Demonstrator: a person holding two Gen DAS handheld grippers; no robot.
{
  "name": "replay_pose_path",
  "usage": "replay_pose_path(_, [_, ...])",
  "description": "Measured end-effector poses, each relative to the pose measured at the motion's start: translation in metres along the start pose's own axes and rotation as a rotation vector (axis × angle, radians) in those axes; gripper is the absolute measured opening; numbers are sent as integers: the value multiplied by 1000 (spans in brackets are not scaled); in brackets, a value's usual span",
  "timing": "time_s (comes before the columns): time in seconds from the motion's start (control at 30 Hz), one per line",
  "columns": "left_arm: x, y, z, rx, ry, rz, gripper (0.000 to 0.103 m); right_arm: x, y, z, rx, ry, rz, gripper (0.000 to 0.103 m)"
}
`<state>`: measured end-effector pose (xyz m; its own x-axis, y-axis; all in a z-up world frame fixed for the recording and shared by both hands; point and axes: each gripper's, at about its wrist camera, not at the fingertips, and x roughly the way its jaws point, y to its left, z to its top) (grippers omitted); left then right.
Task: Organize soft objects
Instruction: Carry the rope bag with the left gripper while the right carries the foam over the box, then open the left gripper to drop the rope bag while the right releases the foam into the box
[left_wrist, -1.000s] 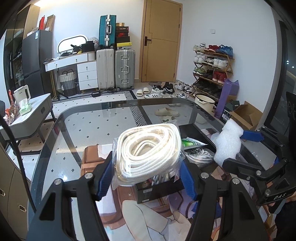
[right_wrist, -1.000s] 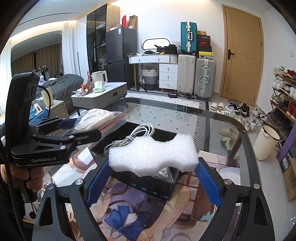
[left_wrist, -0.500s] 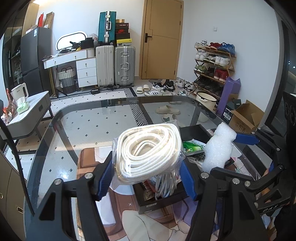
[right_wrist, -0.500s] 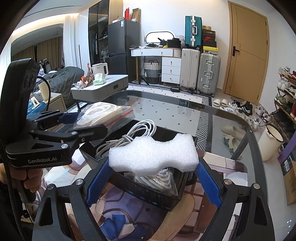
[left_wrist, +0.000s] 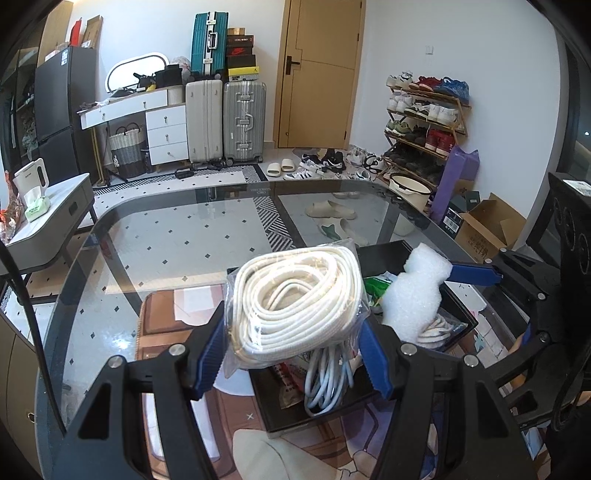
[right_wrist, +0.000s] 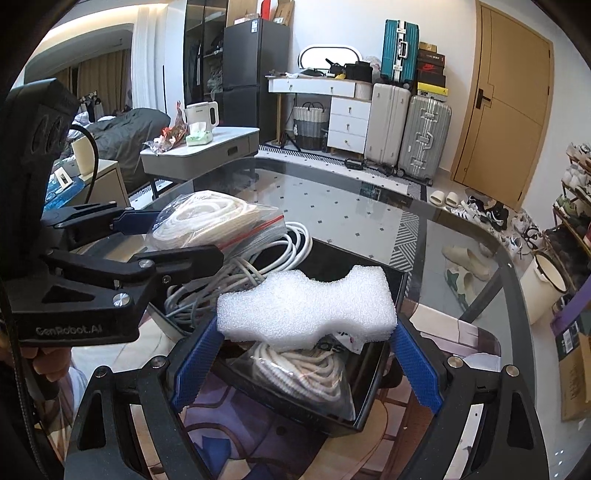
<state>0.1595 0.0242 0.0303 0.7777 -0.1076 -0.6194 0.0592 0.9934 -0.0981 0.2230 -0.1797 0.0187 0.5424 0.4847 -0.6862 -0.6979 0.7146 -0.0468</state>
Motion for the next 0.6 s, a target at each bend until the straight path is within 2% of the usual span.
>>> replay_pose_path(0.5, [12, -5, 4, 5, 25, -33, 64, 20, -2, 12, -64, 33, 21, 91])
replay_pose_path(0.6, [14, -5, 4, 2, 35, -42, 64, 15, -5, 9, -57, 14, 41, 96])
